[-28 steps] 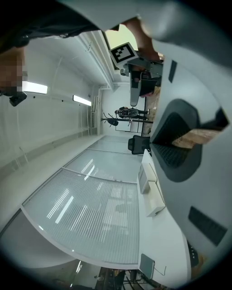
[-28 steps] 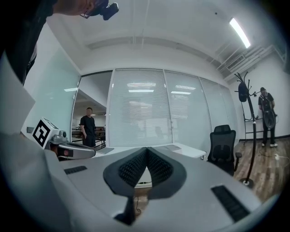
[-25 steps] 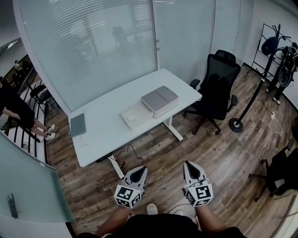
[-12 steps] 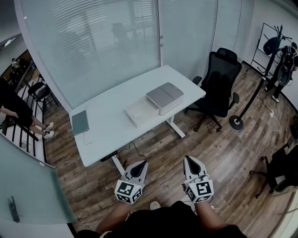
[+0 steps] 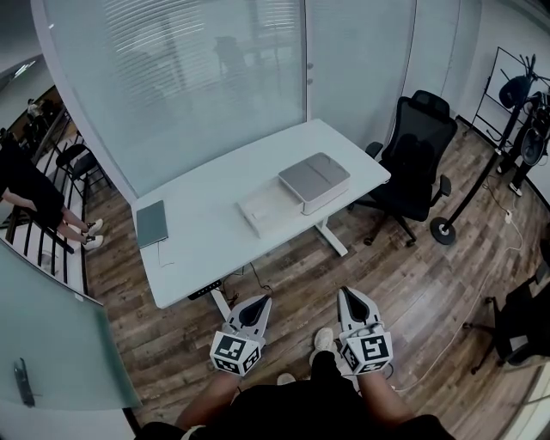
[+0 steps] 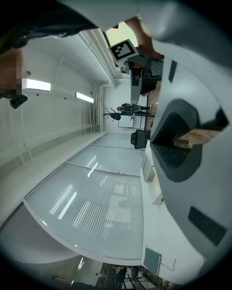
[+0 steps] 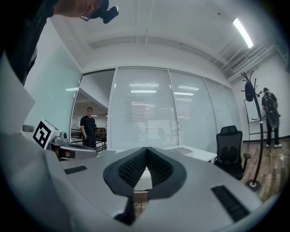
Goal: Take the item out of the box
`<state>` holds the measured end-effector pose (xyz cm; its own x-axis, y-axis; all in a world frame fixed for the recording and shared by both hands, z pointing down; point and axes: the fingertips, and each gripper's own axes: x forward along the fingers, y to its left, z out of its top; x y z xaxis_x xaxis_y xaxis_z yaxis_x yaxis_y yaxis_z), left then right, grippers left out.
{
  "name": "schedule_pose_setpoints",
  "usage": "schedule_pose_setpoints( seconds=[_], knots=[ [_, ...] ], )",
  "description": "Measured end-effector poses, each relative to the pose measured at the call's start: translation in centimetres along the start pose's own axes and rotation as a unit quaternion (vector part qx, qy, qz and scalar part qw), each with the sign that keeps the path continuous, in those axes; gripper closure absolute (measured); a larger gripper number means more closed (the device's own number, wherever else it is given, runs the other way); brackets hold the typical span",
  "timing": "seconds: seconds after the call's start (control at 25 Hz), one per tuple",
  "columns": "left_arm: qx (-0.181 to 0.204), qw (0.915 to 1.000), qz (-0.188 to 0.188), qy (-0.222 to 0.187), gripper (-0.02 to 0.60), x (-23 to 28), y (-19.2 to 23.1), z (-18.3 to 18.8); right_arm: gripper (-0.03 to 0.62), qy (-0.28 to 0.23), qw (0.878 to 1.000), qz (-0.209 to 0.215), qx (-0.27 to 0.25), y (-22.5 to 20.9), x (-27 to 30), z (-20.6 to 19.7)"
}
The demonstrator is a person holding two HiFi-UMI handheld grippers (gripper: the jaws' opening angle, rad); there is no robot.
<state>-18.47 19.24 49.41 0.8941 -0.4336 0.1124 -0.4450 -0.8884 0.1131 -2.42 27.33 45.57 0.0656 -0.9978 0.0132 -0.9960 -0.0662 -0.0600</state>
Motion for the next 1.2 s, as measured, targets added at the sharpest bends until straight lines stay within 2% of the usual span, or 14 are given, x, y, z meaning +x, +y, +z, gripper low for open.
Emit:
schedule_pose_setpoints(
  seconds=[0.36, 0.68, 0.92, 1.04, 1.2],
  knots=[
    [0.009, 0.9996, 0.017, 0.018, 0.569, 4.3, 2.6, -0.3, 0.589, 0.001, 1.000, 0.011, 0.009, -3.7, 5.2, -0.4],
    [0.025, 0.9986, 0.040, 0.021, 0.569, 11.1, 5.1, 1.4, 0.588, 0.020, 0.998, 0.054, -0.008, -7.7, 11.2, -0.6],
    [0.023, 0.9978, 0.056, 0.026, 0.568, 15.5, 5.9, 2.0, 0.588, 0.010, 0.996, 0.088, -0.013, -9.7, 15.2, 0.5],
    [0.026, 0.9974, 0.059, 0.031, 0.568, 17.2, 5.8, 2.3, 0.588, 0.011, 0.995, 0.098, -0.012, -11.3, 16.5, 0.6],
    [0.029, 0.9956, 0.084, 0.031, 0.568, 18.5, 7.1, 2.9, 0.588, 0.014, 0.994, 0.111, -0.002, -13.2, 18.1, 0.5]
  ],
)
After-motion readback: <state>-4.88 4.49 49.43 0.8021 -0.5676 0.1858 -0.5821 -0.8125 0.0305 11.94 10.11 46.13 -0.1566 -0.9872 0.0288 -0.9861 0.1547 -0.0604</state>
